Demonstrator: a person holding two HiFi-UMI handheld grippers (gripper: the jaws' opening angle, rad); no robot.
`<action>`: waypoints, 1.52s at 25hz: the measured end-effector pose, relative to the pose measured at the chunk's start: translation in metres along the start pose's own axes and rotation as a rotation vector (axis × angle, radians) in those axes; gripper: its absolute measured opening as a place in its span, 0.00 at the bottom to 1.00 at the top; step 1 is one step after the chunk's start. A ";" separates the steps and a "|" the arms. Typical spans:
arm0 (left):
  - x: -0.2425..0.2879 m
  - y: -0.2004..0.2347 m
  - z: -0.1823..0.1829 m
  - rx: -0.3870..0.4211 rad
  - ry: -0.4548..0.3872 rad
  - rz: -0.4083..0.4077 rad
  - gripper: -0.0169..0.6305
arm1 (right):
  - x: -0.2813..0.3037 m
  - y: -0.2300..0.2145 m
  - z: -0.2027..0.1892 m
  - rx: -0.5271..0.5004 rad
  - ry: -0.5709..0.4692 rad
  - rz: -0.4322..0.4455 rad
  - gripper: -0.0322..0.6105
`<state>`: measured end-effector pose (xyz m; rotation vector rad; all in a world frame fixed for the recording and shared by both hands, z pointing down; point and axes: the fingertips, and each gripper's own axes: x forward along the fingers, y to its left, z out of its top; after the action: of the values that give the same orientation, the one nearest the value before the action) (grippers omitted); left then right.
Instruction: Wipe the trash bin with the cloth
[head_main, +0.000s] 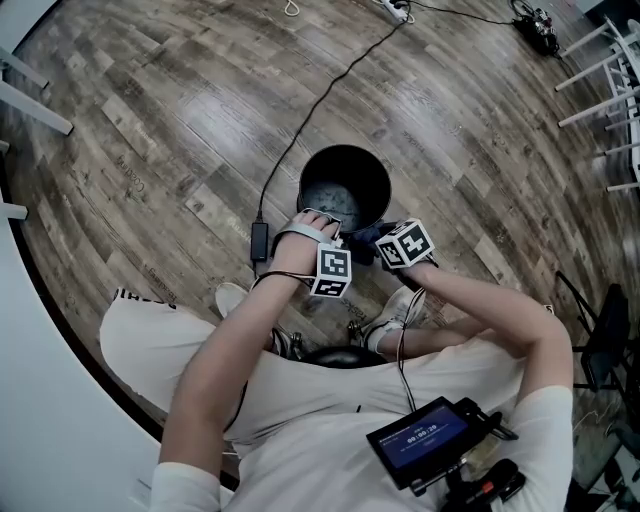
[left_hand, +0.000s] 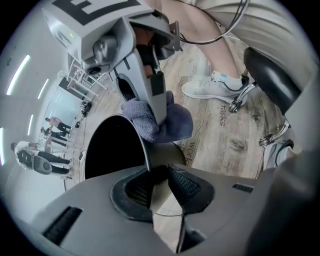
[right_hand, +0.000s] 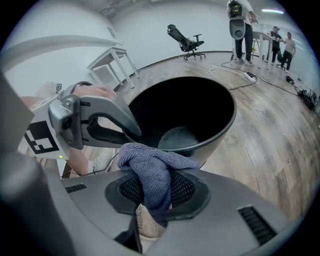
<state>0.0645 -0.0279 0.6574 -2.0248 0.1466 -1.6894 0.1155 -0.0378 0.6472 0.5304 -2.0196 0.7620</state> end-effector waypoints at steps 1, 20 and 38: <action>0.000 0.001 0.001 -0.004 -0.002 -0.003 0.18 | 0.004 -0.004 -0.002 -0.013 0.015 -0.004 0.21; 0.001 0.007 0.009 -0.034 -0.018 0.008 0.18 | 0.153 -0.071 -0.077 -0.014 0.088 -0.087 0.21; 0.005 0.003 0.010 -0.060 -0.022 -0.002 0.21 | 0.126 -0.054 -0.095 0.017 0.190 -0.049 0.21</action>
<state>0.0761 -0.0299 0.6594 -2.0871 0.1897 -1.6827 0.1402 -0.0211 0.8112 0.4962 -1.8199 0.7707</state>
